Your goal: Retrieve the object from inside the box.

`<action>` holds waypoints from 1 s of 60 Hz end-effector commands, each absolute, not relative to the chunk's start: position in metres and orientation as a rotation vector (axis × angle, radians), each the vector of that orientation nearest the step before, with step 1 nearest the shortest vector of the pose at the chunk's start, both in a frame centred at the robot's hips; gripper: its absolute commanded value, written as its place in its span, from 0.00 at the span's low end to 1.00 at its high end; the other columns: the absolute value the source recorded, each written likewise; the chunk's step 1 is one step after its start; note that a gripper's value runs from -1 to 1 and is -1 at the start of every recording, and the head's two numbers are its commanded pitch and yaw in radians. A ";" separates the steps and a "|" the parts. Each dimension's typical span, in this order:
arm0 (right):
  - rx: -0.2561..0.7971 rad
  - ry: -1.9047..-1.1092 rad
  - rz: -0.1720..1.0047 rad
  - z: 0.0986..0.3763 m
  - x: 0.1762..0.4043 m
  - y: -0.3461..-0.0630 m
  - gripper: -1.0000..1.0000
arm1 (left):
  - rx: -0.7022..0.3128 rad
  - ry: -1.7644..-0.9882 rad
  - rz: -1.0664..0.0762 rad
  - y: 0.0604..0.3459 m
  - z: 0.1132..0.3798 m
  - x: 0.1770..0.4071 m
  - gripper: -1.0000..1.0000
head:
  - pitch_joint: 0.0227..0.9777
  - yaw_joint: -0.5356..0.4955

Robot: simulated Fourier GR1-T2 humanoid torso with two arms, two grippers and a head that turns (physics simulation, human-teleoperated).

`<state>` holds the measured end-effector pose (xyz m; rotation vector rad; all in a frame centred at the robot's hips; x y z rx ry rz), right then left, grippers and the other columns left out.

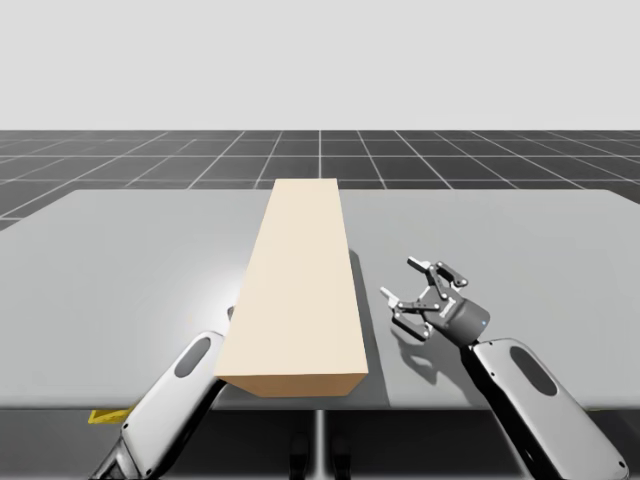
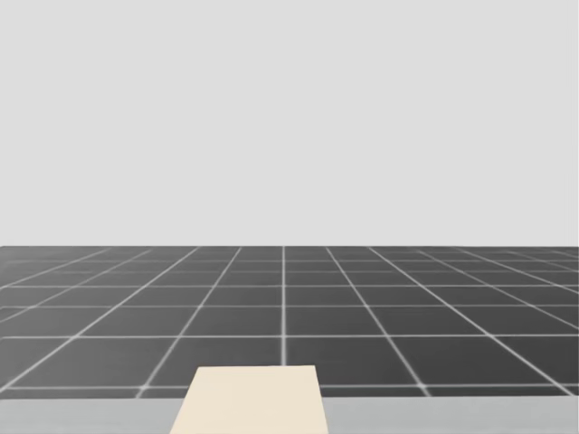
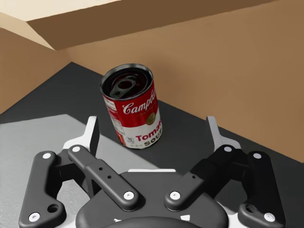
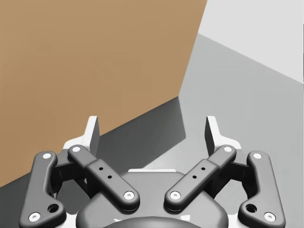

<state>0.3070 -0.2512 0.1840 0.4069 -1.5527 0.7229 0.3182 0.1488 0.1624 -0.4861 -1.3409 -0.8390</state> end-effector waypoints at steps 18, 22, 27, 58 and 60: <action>0.408 -1.586 0.714 0.184 0.301 -0.249 0.00 | -0.523 -1.285 -0.786 0.139 0.147 0.372 0.00 | 0.07 0.50; 0.406 -1.590 0.718 0.183 0.301 -0.249 0.00 | -0.531 -1.274 -0.792 0.136 0.145 0.378 0.00 | 0.08 0.50; 0.404 -1.592 0.723 0.183 0.300 -0.249 0.00 | -0.540 -1.258 -0.809 0.128 0.142 0.381 0.00 | 0.08 0.49; 0.398 -1.598 0.728 0.181 0.297 -0.248 0.00 | -0.588 -1.208 -0.840 0.116 0.130 0.397 0.98 | 0.09 0.49; 0.399 -1.598 0.728 0.181 0.297 -0.248 0.00 | -0.600 -1.195 -0.845 0.116 0.129 0.396 1.00 | 0.09 0.50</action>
